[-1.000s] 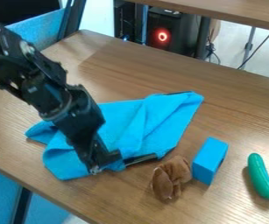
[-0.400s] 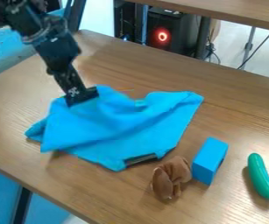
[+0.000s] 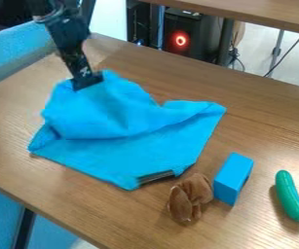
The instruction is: Unfold the cloth from bottom right to top left
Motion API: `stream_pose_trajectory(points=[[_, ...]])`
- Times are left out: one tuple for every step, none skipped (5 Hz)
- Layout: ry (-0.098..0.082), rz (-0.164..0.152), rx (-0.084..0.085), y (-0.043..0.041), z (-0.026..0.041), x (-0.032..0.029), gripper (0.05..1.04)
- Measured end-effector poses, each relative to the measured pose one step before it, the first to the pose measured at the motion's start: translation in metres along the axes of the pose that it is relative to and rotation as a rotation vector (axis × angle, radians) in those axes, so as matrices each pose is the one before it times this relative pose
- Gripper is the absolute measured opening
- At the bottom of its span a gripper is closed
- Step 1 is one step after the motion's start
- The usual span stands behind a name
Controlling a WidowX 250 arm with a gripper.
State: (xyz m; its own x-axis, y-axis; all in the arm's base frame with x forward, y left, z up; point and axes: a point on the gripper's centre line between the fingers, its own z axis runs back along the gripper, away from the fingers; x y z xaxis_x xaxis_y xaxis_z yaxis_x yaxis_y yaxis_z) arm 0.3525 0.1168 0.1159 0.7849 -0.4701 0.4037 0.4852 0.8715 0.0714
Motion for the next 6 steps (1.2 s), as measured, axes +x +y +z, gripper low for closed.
stream_pose_trajectory(points=[[-0.0185, 0.04, 0.0322, 0.0281, 0.00435, 0.01835, 0.051], [0.0458, 0.0453, 0.024, 0.02244, -0.02183, 0.00117, 0.051], [0.0839, 0.0255, 0.025, 0.01643, -0.04858, -0.0009, 0.051], [0.0227, 0.0062, 0.0562, 0.01535, -0.02481, 0.00852, 0.051], [-0.0246, -0.0163, 0.0447, 0.00963, -0.00396, 0.01196, 0.051], [-0.0395, -0.0042, 0.0324, 0.00822, -0.00101, 0.00938, 0.051]])
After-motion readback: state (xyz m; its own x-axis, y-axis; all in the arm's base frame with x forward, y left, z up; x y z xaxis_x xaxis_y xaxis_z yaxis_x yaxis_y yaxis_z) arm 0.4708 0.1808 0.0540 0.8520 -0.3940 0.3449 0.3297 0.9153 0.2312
